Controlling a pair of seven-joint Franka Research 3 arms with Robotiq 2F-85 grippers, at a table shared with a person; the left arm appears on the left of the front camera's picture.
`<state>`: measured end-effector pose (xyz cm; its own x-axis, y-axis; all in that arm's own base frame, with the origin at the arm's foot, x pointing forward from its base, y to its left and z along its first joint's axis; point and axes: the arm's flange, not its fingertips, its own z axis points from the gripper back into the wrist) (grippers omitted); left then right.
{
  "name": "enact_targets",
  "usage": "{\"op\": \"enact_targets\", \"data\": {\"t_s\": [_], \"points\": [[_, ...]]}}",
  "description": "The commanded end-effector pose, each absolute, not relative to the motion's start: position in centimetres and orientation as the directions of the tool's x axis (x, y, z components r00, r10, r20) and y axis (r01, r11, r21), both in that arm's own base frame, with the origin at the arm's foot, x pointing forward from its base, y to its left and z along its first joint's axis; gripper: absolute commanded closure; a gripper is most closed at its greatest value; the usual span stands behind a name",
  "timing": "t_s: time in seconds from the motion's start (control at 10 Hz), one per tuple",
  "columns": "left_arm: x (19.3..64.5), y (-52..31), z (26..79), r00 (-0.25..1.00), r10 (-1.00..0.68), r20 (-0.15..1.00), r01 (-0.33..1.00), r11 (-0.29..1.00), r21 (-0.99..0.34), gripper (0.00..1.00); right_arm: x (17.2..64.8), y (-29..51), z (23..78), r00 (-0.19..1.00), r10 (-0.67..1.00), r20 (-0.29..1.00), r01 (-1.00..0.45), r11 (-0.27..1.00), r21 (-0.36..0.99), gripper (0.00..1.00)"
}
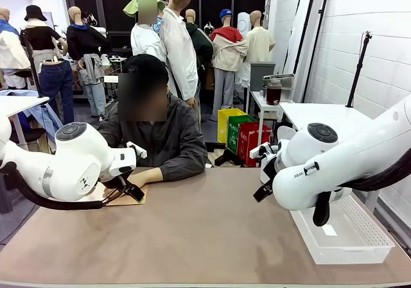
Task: Sort the paper based on its condition.
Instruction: If a person hands you a paper, place it in the Organizing basket , and if it's crumpled, put it in the Trash can.
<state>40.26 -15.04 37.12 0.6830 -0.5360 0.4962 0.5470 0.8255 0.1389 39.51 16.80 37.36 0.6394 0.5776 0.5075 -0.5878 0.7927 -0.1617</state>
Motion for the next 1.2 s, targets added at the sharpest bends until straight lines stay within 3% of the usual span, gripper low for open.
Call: {"op": "enact_targets", "data": {"t_s": [0.0, 0.2, 0.8, 1.1], "points": [[40.3, -15.0, 37.1, 0.683, -0.536, 0.496, 0.546, 0.826, 0.139, 0.00, 39.5, 16.8, 37.4, 0.640, 0.577, 0.508, -0.587, 0.793, -0.161, 0.00], [40.3, -15.0, 37.1, 0.683, -0.536, 0.496, 0.547, 0.826, 0.139, 0.00, 39.5, 16.6, 37.6, 0.640, 0.577, 0.508, -0.591, 0.792, -0.155, 0.00], [38.6, -15.9, 49.8, 0.660, -0.573, 0.487, 0.569, 0.804, 0.174, 0.00, 37.9, 14.9, 45.8, 0.568, 0.578, 0.586, -0.629, 0.764, -0.143, 0.00], [37.8, -15.5, 54.7, 0.638, -0.542, 0.547, 0.553, 0.817, 0.165, 0.00, 36.2, 14.0, 49.3, 0.505, 0.592, 0.628, -0.667, 0.730, -0.152, 0.00]]}}
